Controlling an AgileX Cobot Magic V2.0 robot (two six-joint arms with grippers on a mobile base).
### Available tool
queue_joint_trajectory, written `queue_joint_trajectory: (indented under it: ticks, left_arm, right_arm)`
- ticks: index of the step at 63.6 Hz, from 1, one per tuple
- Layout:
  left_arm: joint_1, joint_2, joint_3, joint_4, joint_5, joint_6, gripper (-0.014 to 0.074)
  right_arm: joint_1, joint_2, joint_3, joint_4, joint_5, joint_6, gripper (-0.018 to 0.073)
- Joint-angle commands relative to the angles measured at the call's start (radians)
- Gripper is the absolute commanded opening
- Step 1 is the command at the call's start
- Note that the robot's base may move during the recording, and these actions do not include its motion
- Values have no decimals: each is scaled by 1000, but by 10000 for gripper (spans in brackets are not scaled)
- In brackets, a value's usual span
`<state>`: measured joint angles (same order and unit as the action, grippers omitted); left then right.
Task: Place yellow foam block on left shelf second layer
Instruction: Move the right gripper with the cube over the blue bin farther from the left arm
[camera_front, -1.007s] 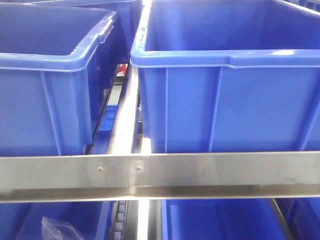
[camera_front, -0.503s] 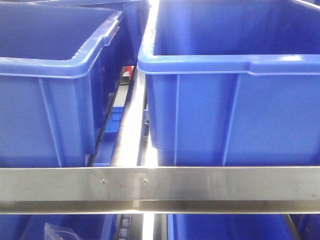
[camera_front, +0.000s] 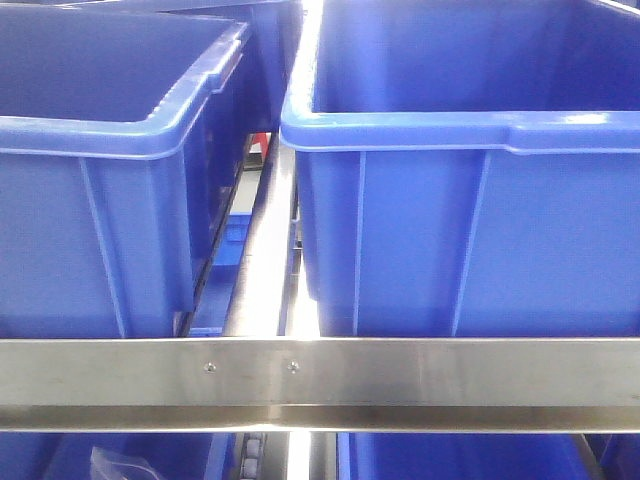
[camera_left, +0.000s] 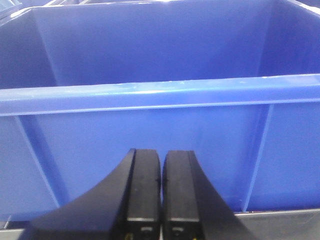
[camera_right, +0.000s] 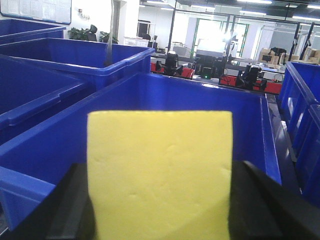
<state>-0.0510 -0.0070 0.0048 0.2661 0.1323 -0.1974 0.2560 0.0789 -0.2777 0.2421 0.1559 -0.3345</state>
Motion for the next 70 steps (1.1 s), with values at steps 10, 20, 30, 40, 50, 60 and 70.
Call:
queue_joint_trajectory:
  ticks: [10, 20, 30, 40, 50, 60, 70]
  left_arm:
    - [-7, -14, 26, 0, -86, -4, 136]
    - [-7, -14, 26, 0, -86, -4, 136]
    - [-7, -14, 26, 0, -86, -4, 136]
    - [-7, -14, 26, 0, -86, -4, 136]
    - [-7, -14, 26, 0, -86, -4, 136]
    - [-7, -14, 26, 0, -86, -4, 136]
    - [-7, -14, 26, 0, -86, -4, 136]
  right_arm:
    - [1, 16, -30, 8, -89, 0, 319]
    - [1, 66, -73, 8, -79, 0, 319]
    - [0, 283, -243, 8, -30, 0, 319]
    - [0, 586, -461, 10, 50, 1, 319]
    - [0, 882, -701, 12, 193, 14, 319]
    - [-2, 1146, -897, 12, 326, 18, 319]
    - [-24, 1372, -1040, 4, 399, 18, 319]
